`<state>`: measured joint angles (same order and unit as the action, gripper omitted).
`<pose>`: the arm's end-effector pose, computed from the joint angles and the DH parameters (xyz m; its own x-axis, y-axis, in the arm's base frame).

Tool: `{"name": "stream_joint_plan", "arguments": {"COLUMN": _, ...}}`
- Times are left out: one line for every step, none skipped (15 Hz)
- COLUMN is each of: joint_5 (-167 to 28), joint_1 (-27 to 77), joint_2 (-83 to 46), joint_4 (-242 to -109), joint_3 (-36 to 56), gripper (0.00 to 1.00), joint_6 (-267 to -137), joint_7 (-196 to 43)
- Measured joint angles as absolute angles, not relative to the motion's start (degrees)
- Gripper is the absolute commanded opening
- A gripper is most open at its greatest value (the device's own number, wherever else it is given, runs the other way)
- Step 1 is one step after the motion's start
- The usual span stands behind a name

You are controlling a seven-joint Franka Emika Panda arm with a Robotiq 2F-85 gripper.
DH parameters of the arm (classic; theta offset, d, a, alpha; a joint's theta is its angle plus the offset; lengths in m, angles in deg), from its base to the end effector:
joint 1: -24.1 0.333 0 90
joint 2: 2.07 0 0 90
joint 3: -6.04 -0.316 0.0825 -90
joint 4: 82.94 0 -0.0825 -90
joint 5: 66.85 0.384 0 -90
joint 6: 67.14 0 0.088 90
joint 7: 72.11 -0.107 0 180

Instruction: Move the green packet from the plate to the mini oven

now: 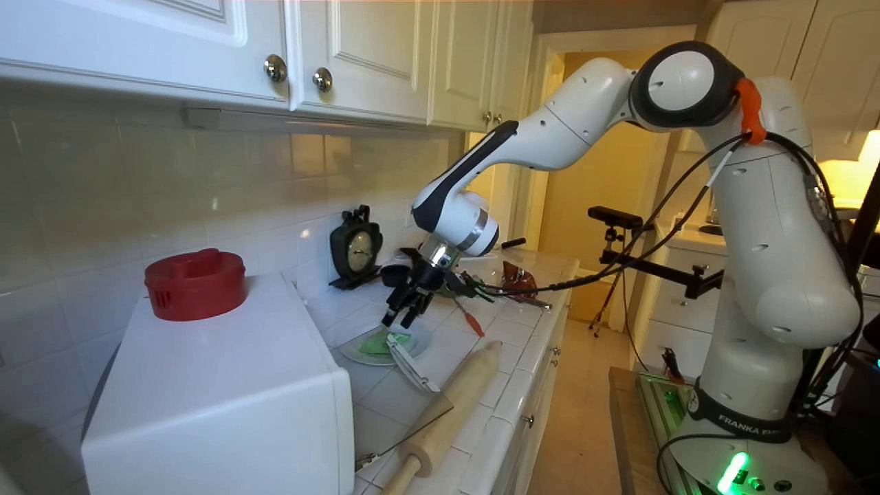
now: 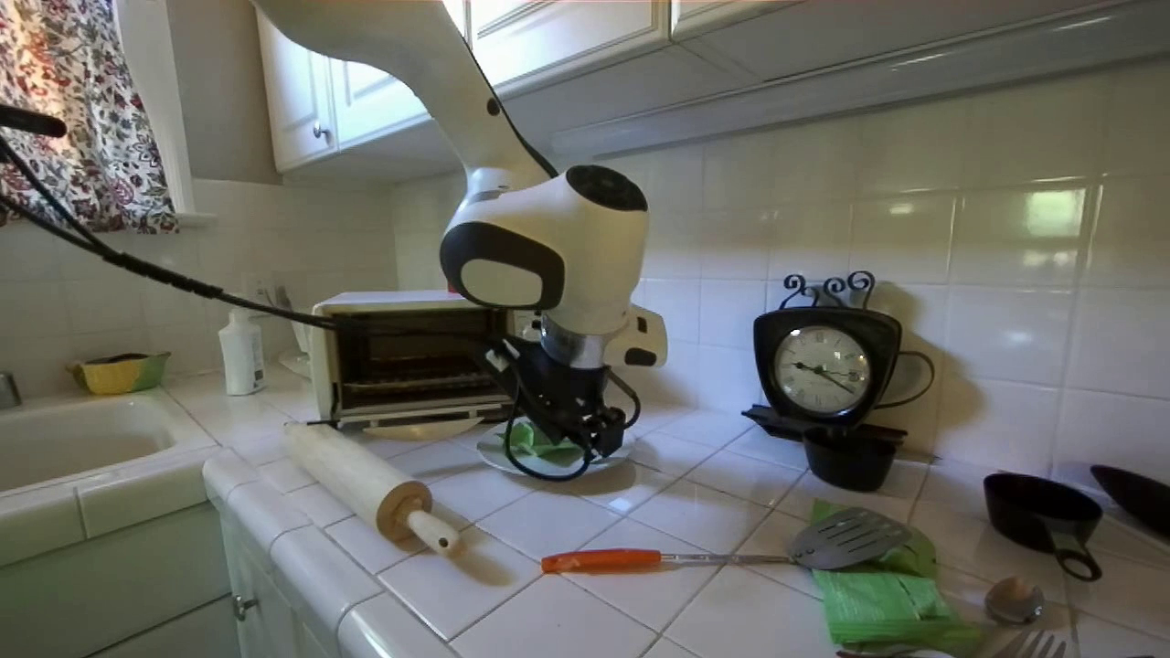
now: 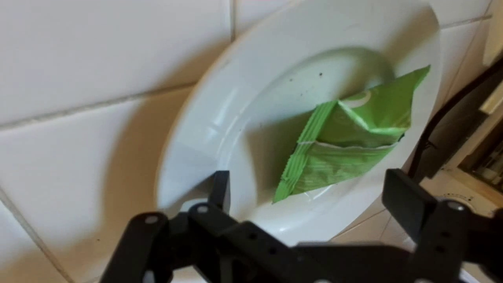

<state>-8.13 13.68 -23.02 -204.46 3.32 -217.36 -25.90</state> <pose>0.5742 -0.0980 0.2433 0.9172 -0.2718 0.2912 -0.1141 -0.8797 -0.4616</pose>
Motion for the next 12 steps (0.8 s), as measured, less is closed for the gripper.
{"name": "stream_joint_plan", "arguments": {"joint_5": -7.25, "joint_1": 13.65, "joint_2": -22.39, "joint_4": -205.40, "joint_3": 3.32, "gripper": 0.74, "joint_6": -217.86, "joint_7": -25.89}}
{"name": "stream_joint_plan", "arguments": {"joint_5": -6.50, "joint_1": 13.64, "joint_2": -21.89, "joint_4": -206.15, "joint_3": 3.31, "gripper": 0.71, "joint_6": -218.17, "joint_7": -25.87}}
{"name": "stream_joint_plan", "arguments": {"joint_5": -6.17, "joint_1": 13.64, "joint_2": -21.53, "joint_4": -206.65, "joint_3": 3.30, "gripper": 0.69, "joint_6": -218.24, "joint_7": -25.87}}
{"name": "stream_joint_plan", "arguments": {"joint_5": -6.09, "joint_1": 13.64, "joint_2": -21.18, "joint_4": -207.07, "joint_3": 3.30, "gripper": 0.63, "joint_6": -218.25, "joint_7": -25.87}}
{"name": "stream_joint_plan", "arguments": {"joint_5": -6.08, "joint_1": 13.64, "joint_2": -20.93, "joint_4": -207.35, "joint_3": 3.30, "gripper": 0.54, "joint_6": -218.25, "joint_7": -25.87}}
{"name": "stream_joint_plan", "arguments": {"joint_5": -6.08, "joint_1": 13.65, "joint_2": -20.78, "joint_4": -207.41, "joint_3": 3.29, "gripper": 0.47, "joint_6": -218.25, "joint_7": -25.87}}
{"name": "stream_joint_plan", "arguments": {"joint_5": -6.08, "joint_1": 13.66, "joint_2": -20.63, "joint_4": -207.41, "joint_3": 3.28, "gripper": 0.39, "joint_6": -218.25, "joint_7": -25.87}}
{"name": "stream_joint_plan", "arguments": {"joint_5": -6.08, "joint_1": 13.66, "joint_2": -20.51, "joint_4": -207.41, "joint_3": 3.28, "gripper": 0.33, "joint_6": -218.25, "joint_7": -25.87}}
{"name": "stream_joint_plan", "arguments": {"joint_5": -6.08, "joint_1": 13.68, "joint_2": -20.38, "joint_4": -207.41, "joint_3": 3.28, "gripper": 0.25, "joint_6": -218.25, "joint_7": -25.87}}
{"name": "stream_joint_plan", "arguments": {"joint_5": -6.08, "joint_1": 13.69, "joint_2": -20.28, "joint_4": -207.41, "joint_3": 3.28, "gripper": 0.19, "joint_6": -218.25, "joint_7": -25.87}}
{"name": "stream_joint_plan", "arguments": {"joint_5": -6.08, "joint_1": 13.69, "joint_2": -20.18, "joint_4": -207.41, "joint_3": 3.28, "gripper": 0.11, "joint_6": -218.25, "joint_7": -25.87}}
{"name": "stream_joint_plan", "arguments": {"joint_5": -6.08, "joint_1": 13.71, "joint_2": -20.09, "joint_4": -207.41, "joint_3": 3.28, "gripper": 0.05, "joint_6": -218.25, "joint_7": -25.87}}
